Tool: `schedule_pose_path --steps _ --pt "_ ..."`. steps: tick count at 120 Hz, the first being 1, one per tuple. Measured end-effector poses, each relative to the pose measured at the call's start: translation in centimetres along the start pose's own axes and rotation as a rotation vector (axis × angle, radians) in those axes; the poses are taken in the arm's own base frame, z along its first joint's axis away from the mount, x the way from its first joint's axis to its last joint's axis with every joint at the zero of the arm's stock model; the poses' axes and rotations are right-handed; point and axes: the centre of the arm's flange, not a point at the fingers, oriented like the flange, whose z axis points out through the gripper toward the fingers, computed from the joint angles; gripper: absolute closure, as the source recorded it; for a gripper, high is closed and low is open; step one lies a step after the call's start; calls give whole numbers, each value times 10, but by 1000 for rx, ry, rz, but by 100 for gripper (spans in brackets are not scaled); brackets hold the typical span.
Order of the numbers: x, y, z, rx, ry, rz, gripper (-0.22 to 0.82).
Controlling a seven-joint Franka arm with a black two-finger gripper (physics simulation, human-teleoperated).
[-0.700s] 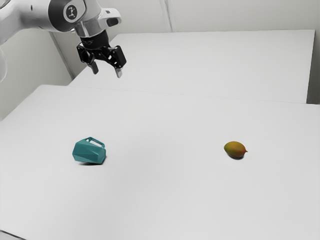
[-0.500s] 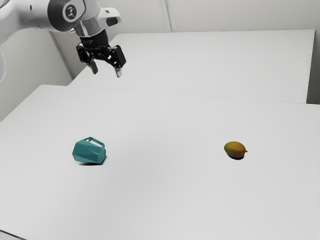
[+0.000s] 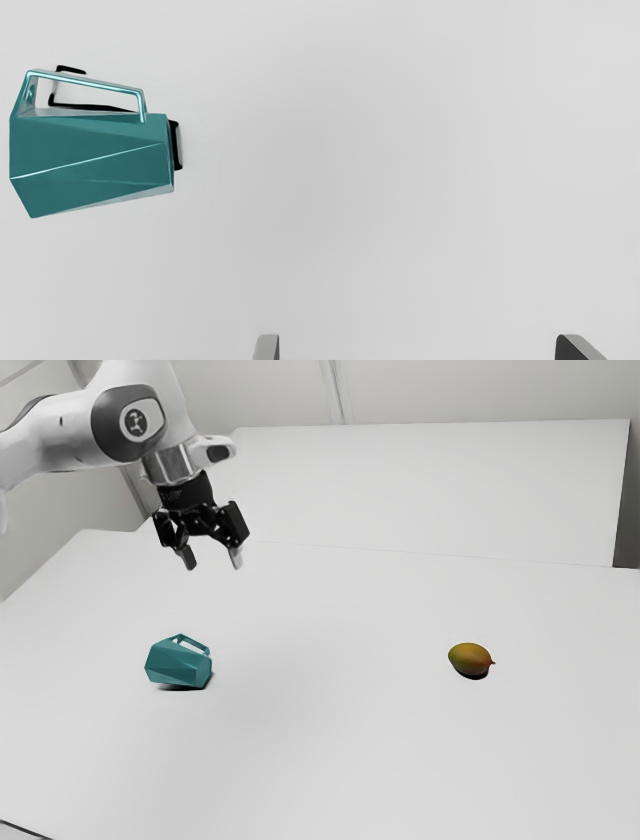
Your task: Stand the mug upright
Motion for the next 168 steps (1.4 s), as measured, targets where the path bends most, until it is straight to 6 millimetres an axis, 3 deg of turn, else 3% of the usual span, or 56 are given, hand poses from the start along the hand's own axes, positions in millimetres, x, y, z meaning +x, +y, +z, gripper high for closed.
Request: schedule_pose_path --steps 17,37,45,64,88,112,152,168 --pt "-7 -27 29 -102 -16 4 0" --pt "-12 -116 54 -277 33 -42 0" --pt "-15 -143 60 -329 62 -38 0" --pt "-19 -173 82 -413 100 34 0" --pt "-12 -214 129 -528 121 116 0" --pt "-20 -289 152 -595 201 109 0" --pt "3 -341 184 -672 271 197 0" --pt "9 -354 206 -711 266 222 0"
